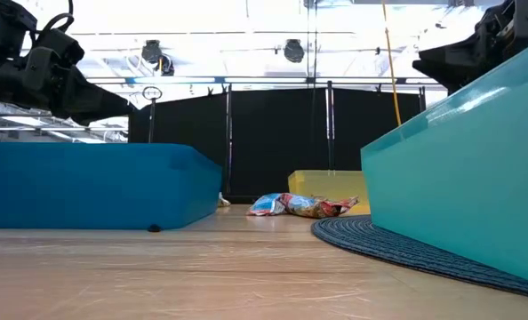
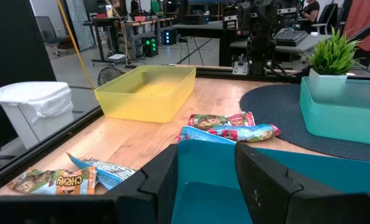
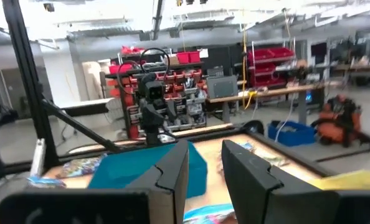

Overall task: Pick and place Granola Bars by type
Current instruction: Adjust the red granola bars

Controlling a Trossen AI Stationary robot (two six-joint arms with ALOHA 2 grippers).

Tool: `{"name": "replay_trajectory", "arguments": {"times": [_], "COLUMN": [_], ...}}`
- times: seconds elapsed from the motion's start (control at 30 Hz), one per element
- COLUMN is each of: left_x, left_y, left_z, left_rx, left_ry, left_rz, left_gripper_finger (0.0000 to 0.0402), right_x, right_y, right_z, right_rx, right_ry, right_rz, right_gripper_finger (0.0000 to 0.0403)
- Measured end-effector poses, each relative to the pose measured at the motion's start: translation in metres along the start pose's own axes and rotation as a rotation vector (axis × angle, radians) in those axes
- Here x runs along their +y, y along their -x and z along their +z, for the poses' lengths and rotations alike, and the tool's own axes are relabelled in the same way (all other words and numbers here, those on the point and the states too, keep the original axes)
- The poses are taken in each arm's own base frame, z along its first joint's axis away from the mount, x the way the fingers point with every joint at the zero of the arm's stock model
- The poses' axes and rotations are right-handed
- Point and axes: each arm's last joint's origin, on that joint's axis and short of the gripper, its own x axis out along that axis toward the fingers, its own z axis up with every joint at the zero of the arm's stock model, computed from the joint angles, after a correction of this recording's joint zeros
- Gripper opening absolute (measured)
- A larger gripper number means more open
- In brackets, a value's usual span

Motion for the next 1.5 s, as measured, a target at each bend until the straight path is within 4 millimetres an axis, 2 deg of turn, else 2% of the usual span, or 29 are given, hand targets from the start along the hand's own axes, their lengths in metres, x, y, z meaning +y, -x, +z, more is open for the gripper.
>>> {"name": "replay_trajectory", "arguments": {"times": [0.2,0.27,0.3,0.33,0.47,0.6,0.67,0.73,0.8,0.87,1.1,1.33,1.5], "left_x": [0.000,0.000,0.000,0.000,0.000,0.000,0.000,0.000,0.000,0.000,0.000,0.000,0.000], "left_y": [0.000,0.000,0.000,0.000,0.000,0.000,0.000,0.000,0.000,0.000,0.000,0.000,0.000], "left_z": [0.000,0.000,0.000,0.000,0.000,0.000,0.000,0.000,0.000,0.000,0.000,0.000,0.000], "left_rx": [0.000,0.000,0.000,0.000,0.000,0.000,-0.001,0.000,0.000,-0.001,0.000,0.000,-0.001], "left_ry": [0.000,0.000,0.000,0.000,0.000,0.000,0.000,0.000,0.000,0.000,0.000,0.000,0.000], "left_rz": [0.000,0.000,0.000,0.000,0.000,0.000,0.000,0.000,0.000,0.000,0.000,0.000,0.000], "left_gripper_finger": [0.0161,0.0161,0.0161,0.0161,0.0161,0.0161,0.0161,0.0161,0.0161,0.0161,0.0161,0.0161,0.0161], "right_x": [0.001,0.001,0.000,0.001,0.010,0.019,0.021,0.021,0.019,0.019,0.009,0.008,0.007], "right_y": [-0.011,-0.020,-0.024,-0.031,-0.087,-0.148,-0.177,-0.197,-0.209,-0.221,-0.224,-0.215,-0.212], "right_z": [0.004,-0.006,-0.017,-0.018,0.000,-0.002,0.002,-0.001,-0.007,-0.007,-0.023,-0.058,-0.078], "right_rx": [-0.040,0.069,0.167,0.250,0.467,0.831,0.947,1.069,1.166,1.173,1.259,1.376,1.397], "right_ry": [-0.018,-0.031,-0.030,-0.031,-0.019,0.096,0.127,0.133,0.126,0.095,-0.145,-0.184,-0.223], "right_rz": [-0.050,-0.067,-0.097,-0.126,-0.228,-0.271,-0.292,-0.329,-0.366,-0.397,-0.461,-0.474,-0.436], "right_gripper_finger": [0.0089,0.0089,0.0089,0.0089,0.0089,0.0089,0.0089,0.0089,0.0089,0.0089,0.0105,0.0175,0.0217]}}
